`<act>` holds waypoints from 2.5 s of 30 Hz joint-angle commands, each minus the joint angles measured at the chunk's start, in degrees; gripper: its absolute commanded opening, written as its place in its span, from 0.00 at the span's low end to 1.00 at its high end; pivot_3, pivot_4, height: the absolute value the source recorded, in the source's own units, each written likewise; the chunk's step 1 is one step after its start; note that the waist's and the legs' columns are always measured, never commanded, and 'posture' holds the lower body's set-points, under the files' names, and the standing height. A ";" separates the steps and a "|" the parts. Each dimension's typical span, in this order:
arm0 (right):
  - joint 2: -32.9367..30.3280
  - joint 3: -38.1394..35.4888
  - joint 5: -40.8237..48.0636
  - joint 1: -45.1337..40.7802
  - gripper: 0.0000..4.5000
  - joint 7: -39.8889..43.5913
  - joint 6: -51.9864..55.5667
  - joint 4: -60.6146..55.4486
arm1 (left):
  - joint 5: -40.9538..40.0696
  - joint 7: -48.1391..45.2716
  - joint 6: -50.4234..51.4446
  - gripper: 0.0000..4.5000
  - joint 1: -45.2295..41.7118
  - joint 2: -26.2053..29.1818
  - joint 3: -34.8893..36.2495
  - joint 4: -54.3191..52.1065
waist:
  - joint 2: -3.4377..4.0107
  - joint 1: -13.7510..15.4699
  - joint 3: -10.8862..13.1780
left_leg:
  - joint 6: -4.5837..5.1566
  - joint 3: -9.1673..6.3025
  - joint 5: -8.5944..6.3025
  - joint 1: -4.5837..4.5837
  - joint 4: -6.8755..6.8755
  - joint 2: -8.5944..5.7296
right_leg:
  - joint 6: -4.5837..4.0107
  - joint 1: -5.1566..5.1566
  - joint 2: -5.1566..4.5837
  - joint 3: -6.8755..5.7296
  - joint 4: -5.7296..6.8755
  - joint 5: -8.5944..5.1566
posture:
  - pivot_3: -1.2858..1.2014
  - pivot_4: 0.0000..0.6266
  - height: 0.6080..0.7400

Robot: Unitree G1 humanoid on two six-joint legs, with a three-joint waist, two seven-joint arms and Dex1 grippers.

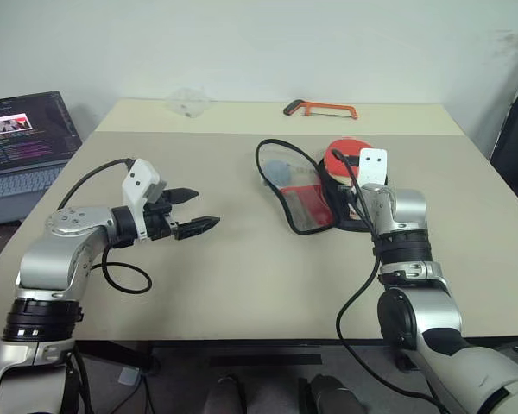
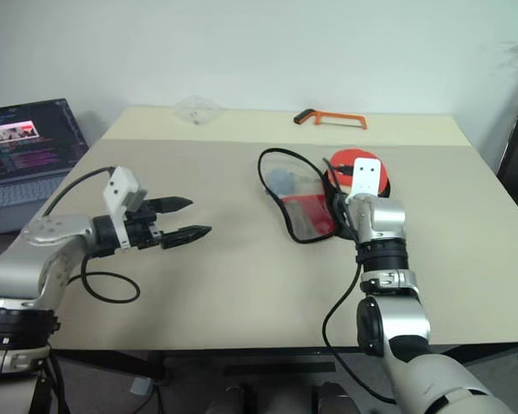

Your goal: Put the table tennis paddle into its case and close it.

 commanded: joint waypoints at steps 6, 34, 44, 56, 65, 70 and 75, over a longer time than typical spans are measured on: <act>-1.36 -0.48 -0.09 -1.08 0.23 0.65 -4.54 2.66 | -0.24 0.57 0.32 1.00 0.05 0.91 1.93 -2.37 | 0.00 -0.09 0.00 | 0.00 0.00 0.00 0.00 0.00 0.00 | 0.00 0.00 0.00 0.00 0.00 0.00 | 0.52 0.24 1.00; -2.62 1.59 -0.45 -4.83 0.30 1.63 -14.10 18.03 | 0.24 3.33 4.13 1.00 -0.09 0.92 1.43 -3.19 | 0.00 -0.12 0.00 | 0.01 0.00 0.01 0.02 0.01 0.00 | 0.00 0.00 0.01 0.01 0.04 0.00 | 0.52 0.24 1.00; -4.70 2.54 0.89 -3.72 0.99 4.87 -6.26 5.07 | 1.01 1.54 2.13 1.00 -2.44 0.22 -0.32 -0.99 | 0.00 -0.09 0.00 | 0.00 -0.01 0.01 0.01 0.01 -0.01 | 0.00 0.00 0.01 0.00 0.04 0.00 | 0.52 0.24 1.00; -36.18 6.57 17.85 23.54 0.99 48.67 1.44 -45.10 | 6.28 -2.75 -4.18 1.00 -10.22 -3.45 -6.67 9.81 | -0.01 1.91 -0.01 | 0.01 -0.06 0.00 0.00 0.01 -0.02 | 0.03 0.11 0.01 -0.10 -0.16 -0.06 | 0.52 0.24 1.00; -47.02 -10.14 27.55 44.24 0.99 74.04 -16.68 -43.59 | 14.49 -3.81 -10.20 1.00 -20.70 -11.71 -13.87 27.00 | -0.01 1.24 0.00 | 0.02 -0.06 0.00 0.02 0.69 0.01 | 0.41 0.25 0.06 0.03 0.06 -0.12 | 0.52 0.24 1.00; -48.25 -12.03 28.70 46.29 1.00 76.52 -19.16 -42.55 | 18.13 -3.35 -13.59 0.96 -24.29 -14.82 -15.40 34.93 | -0.02 0.89 0.00 | 0.15 -0.07 0.09 0.36 0.80 -0.01 | 0.58 0.60 0.08 0.11 0.07 0.02 | 0.52 0.24 1.00; -48.42 -11.74 30.11 46.90 1.00 76.45 -19.31 -44.99 | 20.98 -1.70 -17.01 0.63 -26.98 -18.23 -15.28 42.10 | -0.02 1.16 0.00 | 0.19 -0.08 0.12 0.48 0.84 -0.05 | 0.64 0.80 0.05 0.10 0.02 0.06 | 0.52 0.24 1.00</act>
